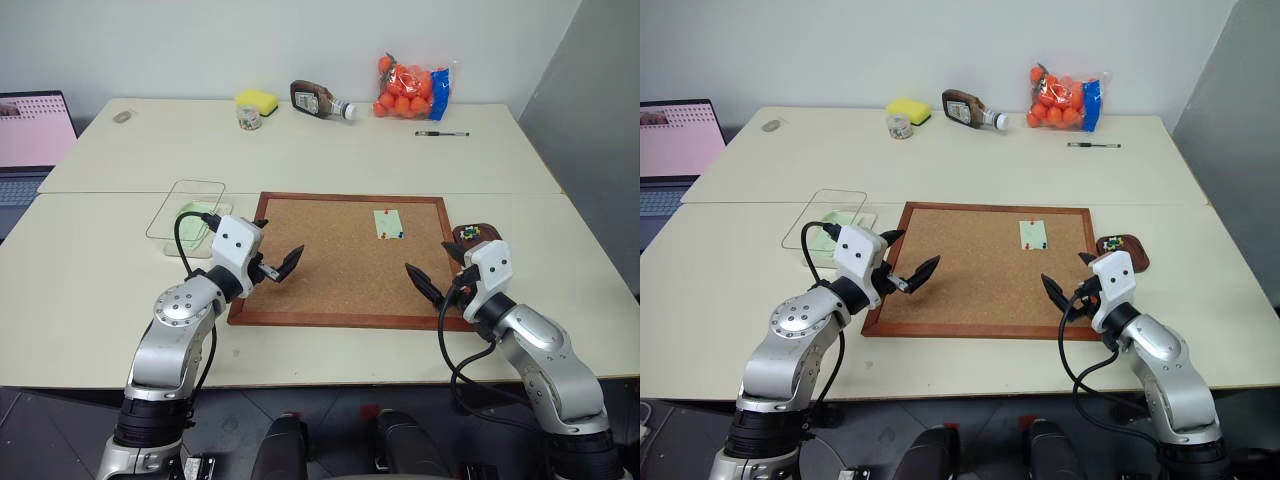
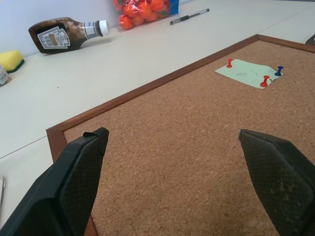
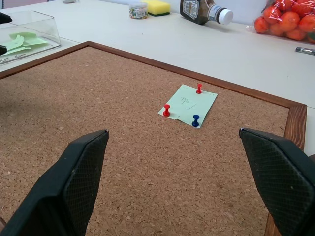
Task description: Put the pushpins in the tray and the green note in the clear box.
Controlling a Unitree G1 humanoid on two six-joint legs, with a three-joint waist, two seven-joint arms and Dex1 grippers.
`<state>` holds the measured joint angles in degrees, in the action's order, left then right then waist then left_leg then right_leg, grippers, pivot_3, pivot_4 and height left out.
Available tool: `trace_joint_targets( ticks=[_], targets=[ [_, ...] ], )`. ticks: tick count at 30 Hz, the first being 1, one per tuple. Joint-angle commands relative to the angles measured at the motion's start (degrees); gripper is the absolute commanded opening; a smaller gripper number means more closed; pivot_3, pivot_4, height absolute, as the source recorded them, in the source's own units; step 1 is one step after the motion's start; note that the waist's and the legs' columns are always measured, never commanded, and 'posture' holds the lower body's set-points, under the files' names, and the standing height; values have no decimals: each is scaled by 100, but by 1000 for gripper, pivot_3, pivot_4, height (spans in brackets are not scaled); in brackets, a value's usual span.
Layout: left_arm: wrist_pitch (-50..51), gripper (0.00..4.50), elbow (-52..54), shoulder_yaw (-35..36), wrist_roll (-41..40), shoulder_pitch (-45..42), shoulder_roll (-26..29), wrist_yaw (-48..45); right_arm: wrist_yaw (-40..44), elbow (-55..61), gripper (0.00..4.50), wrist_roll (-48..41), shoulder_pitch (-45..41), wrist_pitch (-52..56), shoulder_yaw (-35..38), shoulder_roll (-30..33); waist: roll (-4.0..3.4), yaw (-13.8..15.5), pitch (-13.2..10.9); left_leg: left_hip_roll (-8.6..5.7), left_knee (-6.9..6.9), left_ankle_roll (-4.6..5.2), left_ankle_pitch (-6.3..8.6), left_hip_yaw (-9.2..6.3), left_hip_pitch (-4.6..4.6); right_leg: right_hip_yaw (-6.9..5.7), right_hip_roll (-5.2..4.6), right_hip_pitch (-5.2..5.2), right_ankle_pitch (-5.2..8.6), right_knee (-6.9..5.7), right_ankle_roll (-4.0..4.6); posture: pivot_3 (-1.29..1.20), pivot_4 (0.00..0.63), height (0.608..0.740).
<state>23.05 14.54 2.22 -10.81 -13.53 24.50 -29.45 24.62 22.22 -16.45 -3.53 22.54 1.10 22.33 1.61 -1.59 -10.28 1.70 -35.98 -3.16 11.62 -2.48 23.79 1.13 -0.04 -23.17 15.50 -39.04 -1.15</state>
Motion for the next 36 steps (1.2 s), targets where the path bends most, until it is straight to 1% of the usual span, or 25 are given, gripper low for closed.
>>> trace_joint_targets(
  ticks=[1,9,19,21,23,25,28,29,32,34,36],
  targets=[
    [-131,4464,262,61,-121,-109,-2,-40,-47,125,4500,19,-86,-54,103,3,0,0,0,0,0,0,0,0,0,0,0,0,0,0,0,0,150,740],
    [-136,4464,240,16,-102,-174,39,-21,-73,149,4500,24,-48,-57,71,-21,0,0,0,0,0,0,0,1,0,0,0,0,0,0,0,0,150,740],
    [-103,4464,90,-24,-398,-317,78,-419,-141,226,4500,-46,-102,67,97,-31,0,0,0,0,0,0,0,0,0,-1,0,0,0,0,0,0,150,740],
    [-91,4121,-52,-94,-382,-381,112,-523,-180,252,4500,-72,-126,138,121,-47,0,-1,0,0,0,0,0,1,0,0,0,0,0,0,0,0,150,740],
    [-34,3895,-240,-206,-316,-415,171,-639,-204,268,4500,-91,-160,196,135,-51,0,-1,0,0,0,0,0,1,-1,-1,0,0,0,0,0,0,150,740],
    [-53,3426,-463,-304,-218,-436,198,-682,-222,290,4500,-101,-201,259,133,-46,-1,-5,0,0,0,0,0,1,-1,0,1,0,0,0,0,0,150,740],
    [-101,2979,-716,-405,-151,-472,178,-709,-255,331,4500,-140,-261,381,140,-35,-1,-6,0,0,0,0,0,3,-1,1,1,0,0,0,0,0,150,740],
    [-111,2722,-776,-439,-130,-482,174,-717,-263,340,4500,-151,-280,421,141,-33,0,-4,0,0,0,0,0,2,0,0,1,-1,0,0,0,0,150,740],
    [-179,2191,-933,-548,-54,-481,176,-756,-277,371,4500,-167,-349,562,133,-27,-1,-2,0,0,0,0,0,-1,2,-2,1,-1,0,1,0,0,150,740],
    [-257,1704,-1042,-616,33,-463,181,-772,-283,375,4500,-163,-422,640,124,-26,-1,-3,0,0,0,0,0,1,1,-1,1,-1,0,0,0,0,150,740],
    [-286,1327,-1122,-659,79,-444,178,-782,-260,361,4500,-182,-510,716,113,-25,-1,-5,0,0,0,0,0,1,1,0,1,-1,0,0,0,0,150,740]
  ],
)
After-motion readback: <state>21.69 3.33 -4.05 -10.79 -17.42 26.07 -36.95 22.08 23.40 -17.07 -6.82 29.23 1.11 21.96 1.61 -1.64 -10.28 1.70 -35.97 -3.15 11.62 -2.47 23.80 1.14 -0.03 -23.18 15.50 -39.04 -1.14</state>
